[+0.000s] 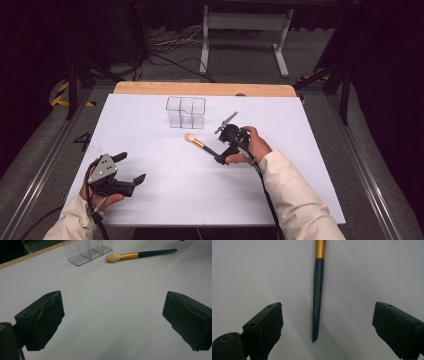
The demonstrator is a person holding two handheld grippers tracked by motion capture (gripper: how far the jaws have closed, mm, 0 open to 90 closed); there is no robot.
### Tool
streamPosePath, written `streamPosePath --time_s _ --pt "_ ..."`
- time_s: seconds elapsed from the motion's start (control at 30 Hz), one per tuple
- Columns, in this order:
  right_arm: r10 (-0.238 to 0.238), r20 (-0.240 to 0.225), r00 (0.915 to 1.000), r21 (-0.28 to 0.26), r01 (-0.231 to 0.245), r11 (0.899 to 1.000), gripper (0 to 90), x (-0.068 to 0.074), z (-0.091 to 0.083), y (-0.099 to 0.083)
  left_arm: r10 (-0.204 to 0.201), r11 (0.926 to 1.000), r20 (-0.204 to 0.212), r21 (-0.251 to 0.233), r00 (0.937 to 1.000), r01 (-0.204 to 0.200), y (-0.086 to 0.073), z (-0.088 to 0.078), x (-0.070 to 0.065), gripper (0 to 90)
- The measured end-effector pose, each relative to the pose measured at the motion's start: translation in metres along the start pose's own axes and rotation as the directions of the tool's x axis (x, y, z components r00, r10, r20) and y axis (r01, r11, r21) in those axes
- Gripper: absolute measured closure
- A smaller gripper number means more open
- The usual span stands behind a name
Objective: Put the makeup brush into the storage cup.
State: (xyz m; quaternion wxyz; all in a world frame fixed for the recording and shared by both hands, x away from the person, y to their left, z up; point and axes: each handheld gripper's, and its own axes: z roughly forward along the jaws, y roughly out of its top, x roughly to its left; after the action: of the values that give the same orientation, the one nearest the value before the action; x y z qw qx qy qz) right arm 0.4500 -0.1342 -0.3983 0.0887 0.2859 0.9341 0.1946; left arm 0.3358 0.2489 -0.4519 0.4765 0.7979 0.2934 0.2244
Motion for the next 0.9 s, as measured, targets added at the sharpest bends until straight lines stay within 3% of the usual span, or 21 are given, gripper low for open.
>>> streamPosePath --time_s 0.2,0.3,0.6,0.73,0.9 --pt "-0.015 0.005 0.9999 0.052 0.014 0.999 13.0 -0.003 0.017 0.027 -0.003 1.0000 0.011 0.003 0.9999 0.003 -0.001 0.000 0.000 4.5" --pt "-0.029 0.024 0.9993 0.080 0.027 0.996 20.5 -0.005 0.027 0.038 -0.003 1.0000 0.018 0.005 0.9998 0.003 -0.001 0.001 0.000 4.5" --pt "-0.048 -0.018 0.9987 0.130 0.050 0.990 32.8 -0.008 0.049 0.060 0.003 0.9998 0.028 0.018 0.9996 -0.003 -0.001 0.002 0.000 4.5" --pt "-0.062 -0.025 0.9978 0.176 0.065 0.982 41.7 -0.005 0.060 0.067 -0.005 0.9998 0.039 0.021 0.9992 0.004 -0.002 0.003 0.001 4.5" --pt "-0.040 -0.043 0.9983 0.155 0.046 0.987 55.2 -0.008 0.061 0.072 -0.008 0.9995 0.046 0.030 0.9989 0.006 -0.003 0.004 0.002 4.4"
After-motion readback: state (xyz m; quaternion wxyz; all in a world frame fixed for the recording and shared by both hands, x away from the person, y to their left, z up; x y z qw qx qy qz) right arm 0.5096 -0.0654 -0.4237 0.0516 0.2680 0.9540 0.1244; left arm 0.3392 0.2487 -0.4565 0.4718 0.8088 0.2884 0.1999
